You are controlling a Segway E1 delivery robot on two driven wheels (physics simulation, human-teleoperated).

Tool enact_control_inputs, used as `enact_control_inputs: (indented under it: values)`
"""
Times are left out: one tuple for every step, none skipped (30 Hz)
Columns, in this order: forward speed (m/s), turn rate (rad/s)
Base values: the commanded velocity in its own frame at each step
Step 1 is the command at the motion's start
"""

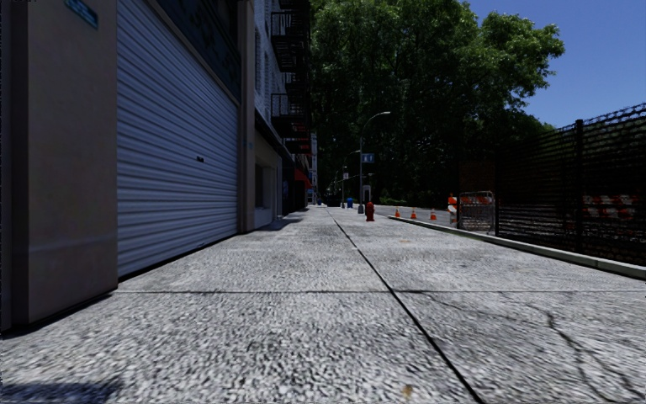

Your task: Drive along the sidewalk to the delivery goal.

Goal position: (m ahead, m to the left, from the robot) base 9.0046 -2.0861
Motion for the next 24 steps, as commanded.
enact_control_inputs:
  values:
    - [1.27,0.00]
    - [1.26,0.00]
    - [1.26,0.00]
    - [1.25,0.00]
    - [1.25,0.00]
    - [1.24,0.00]
    - [1.24,0.00]
    - [1.24,0.00]
    - [1.23,0.00]
    - [1.22,0.00]
    - [1.22,0.00]
    - [1.21,0.00]
    - [1.21,0.00]
    - [1.21,0.00]
    - [1.21,0.00]
    - [1.20,0.00]
    - [1.20,0.00]
    - [1.19,0.00]
    - [1.19,0.00]
    - [1.19,0.00]
    - [1.17,0.00]
    - [1.17,0.00]
    - [1.16,0.00]
    - [1.16,0.00]
